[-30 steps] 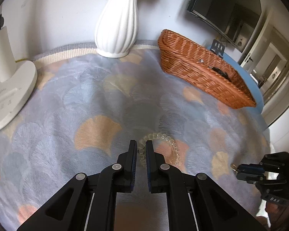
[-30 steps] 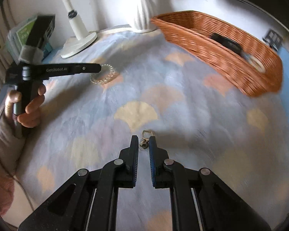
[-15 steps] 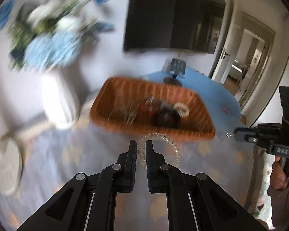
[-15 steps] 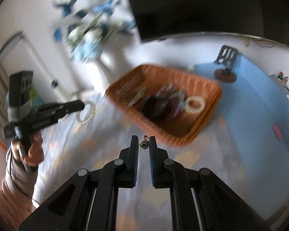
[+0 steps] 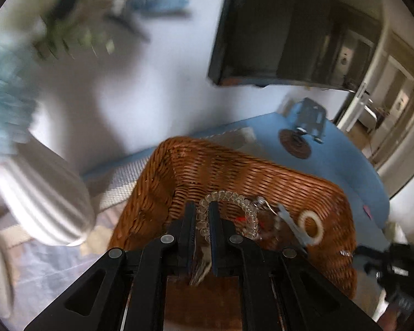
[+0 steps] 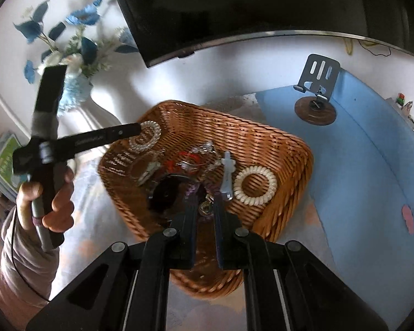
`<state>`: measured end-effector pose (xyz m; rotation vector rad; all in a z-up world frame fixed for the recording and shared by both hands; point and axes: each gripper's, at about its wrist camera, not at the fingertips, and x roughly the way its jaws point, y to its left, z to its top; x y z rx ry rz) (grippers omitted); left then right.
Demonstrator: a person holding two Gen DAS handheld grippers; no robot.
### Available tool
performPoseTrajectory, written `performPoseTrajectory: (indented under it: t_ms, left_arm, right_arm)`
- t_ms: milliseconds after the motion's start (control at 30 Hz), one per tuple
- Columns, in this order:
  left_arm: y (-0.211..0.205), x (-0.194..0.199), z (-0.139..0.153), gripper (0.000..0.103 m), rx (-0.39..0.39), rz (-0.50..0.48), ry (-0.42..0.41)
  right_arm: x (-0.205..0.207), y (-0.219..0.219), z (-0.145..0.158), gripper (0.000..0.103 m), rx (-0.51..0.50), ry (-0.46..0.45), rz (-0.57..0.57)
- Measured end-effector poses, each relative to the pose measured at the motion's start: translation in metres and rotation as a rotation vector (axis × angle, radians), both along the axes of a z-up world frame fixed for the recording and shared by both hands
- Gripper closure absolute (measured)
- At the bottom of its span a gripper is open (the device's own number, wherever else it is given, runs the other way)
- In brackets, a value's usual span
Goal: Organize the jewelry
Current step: 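Carry the bracelet and charm into the basket and open both tools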
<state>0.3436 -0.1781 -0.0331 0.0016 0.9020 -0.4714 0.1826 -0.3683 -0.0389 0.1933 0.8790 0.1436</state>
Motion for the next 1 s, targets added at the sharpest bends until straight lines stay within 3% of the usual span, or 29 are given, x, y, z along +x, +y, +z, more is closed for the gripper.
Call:
performPoseTrajectory:
  t_ms: [133, 267, 400, 433, 567, 800, 933, 1000]
  left_arm:
    - [-0.01, 0.013, -0.023, 0.094, 0.015, 0.025, 0.058]
    - [-0.02, 0.014, -0.033, 0.094, 0.079, 0.046, 0.046]
    - [-0.019, 0.013, -0.032, 0.093, 0.048, 0.049, 0.055]
    - [-0.018, 0.012, -0.029, 0.086, 0.03, 0.041, 0.059]
    - [-0.008, -0.006, -0.011, 0.061, 0.02, 0.028, 0.012]
    - [0.018, -0.071, 0.044, 0.06, -0.014, -0.032, -0.115]
    - [0.045, -0.126, 0.077, 0.047, -0.044, -0.025, -0.203]
    - [0.06, -0.151, 0.088, 0.046, -0.05, -0.016, -0.235]
  right_arm:
    - [0.01, -0.009, -0.011, 0.091, 0.018, 0.036, 0.003]
    - [0.016, -0.019, -0.023, 0.091, 0.075, 0.084, 0.005]
    - [0.012, -0.028, -0.02, 0.089, 0.129, 0.056, -0.026]
    - [0.009, -0.03, -0.016, 0.086, 0.161, 0.04, -0.023]
    - [-0.003, -0.031, 0.002, 0.073, 0.19, -0.005, -0.025]
    - [-0.035, -0.021, 0.027, 0.073, 0.233, -0.047, -0.055]
    - [-0.064, 0.0, 0.045, 0.072, 0.189, -0.091, -0.069]
    - [-0.081, 0.014, 0.053, 0.069, 0.163, -0.113, -0.063]
